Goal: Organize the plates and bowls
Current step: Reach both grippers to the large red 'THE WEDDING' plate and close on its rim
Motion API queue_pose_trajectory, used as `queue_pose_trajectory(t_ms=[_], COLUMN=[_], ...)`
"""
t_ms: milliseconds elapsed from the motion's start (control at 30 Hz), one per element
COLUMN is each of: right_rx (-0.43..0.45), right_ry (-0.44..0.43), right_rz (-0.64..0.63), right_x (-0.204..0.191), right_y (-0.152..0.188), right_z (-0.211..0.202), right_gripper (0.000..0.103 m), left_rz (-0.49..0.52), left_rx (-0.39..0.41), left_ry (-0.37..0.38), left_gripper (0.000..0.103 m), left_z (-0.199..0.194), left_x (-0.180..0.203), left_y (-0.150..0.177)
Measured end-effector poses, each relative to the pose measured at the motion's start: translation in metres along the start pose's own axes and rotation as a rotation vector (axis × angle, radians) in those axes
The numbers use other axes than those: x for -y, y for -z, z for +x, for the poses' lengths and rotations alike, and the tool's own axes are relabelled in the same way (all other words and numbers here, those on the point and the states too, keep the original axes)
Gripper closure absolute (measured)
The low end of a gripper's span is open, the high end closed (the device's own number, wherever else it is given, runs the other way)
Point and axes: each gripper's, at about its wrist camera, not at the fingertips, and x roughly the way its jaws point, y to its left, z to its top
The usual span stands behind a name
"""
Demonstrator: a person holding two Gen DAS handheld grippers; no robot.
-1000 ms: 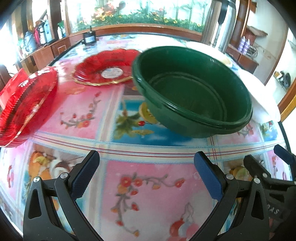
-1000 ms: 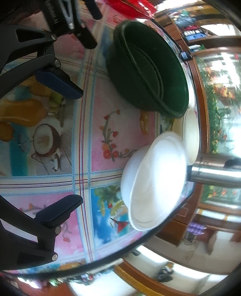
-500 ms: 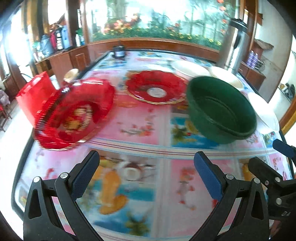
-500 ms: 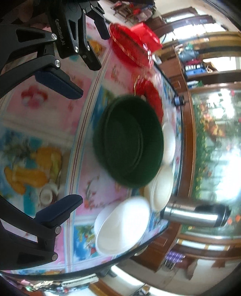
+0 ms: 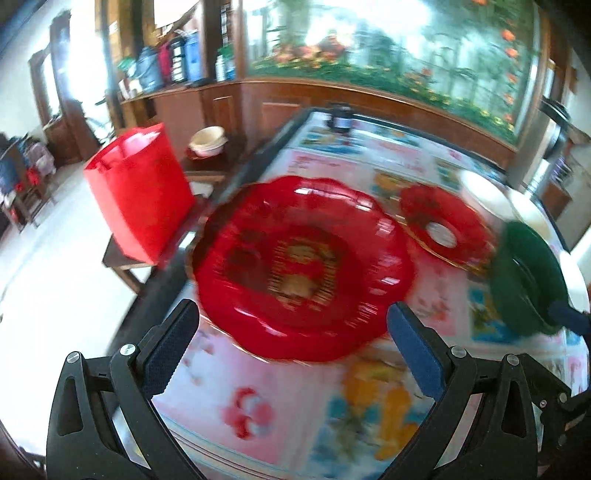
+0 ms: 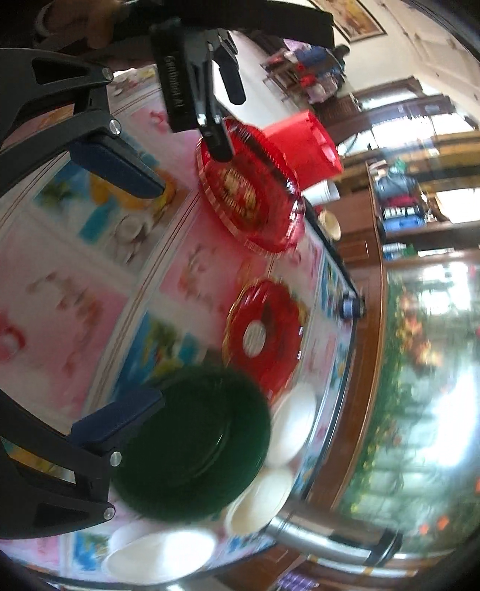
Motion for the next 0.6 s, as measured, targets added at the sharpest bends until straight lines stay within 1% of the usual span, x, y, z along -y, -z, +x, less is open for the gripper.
queue_pose_trajectory(t_ms=[100, 233, 300, 400, 533, 600], right_rx=[-0.008, -0.027, -0.045, -0.064, -0.090, -0.099], right_ry=[-0.024, -0.043, -0.063, -0.078, -0.082, -0.081], right_rz=[-0.009, -0.027, -0.023, -0.030, -0.022, -0.006], right_x=[-0.015, -0.029, -0.032, -0.037, -0.038, -0.036], right_y=[-0.014, -0.023, -0.026, -0.029, -0.032, -0.034], right_z=[0.016, 0.034, 0.042, 0.051, 0.060, 0.065], right_gripper=[0.003, 0.006, 0.010, 0.013, 0.017, 0.019], left_rz=[-0.020, -0.010, -0.010, -0.020, -0.017, -0.020], left_rx=[-0.006, -0.012, -0.013, -0.018, -0.036, -0.061], left_ry=[-0.028, -0.048, -0.040, -0.003, -0.019, -0.015], left_gripper=[0.000, 0.000, 0.000, 0.000, 0.000, 0.000], left_z=[0.009, 0.021, 0.025, 0.032, 0.045, 0.055], left_x=[-0.017, -0.025, -0.029, -0.038, -0.042, -0.045], left_y=[-0.007, -0.011, -0.013, -0.018, -0.025, -0.030])
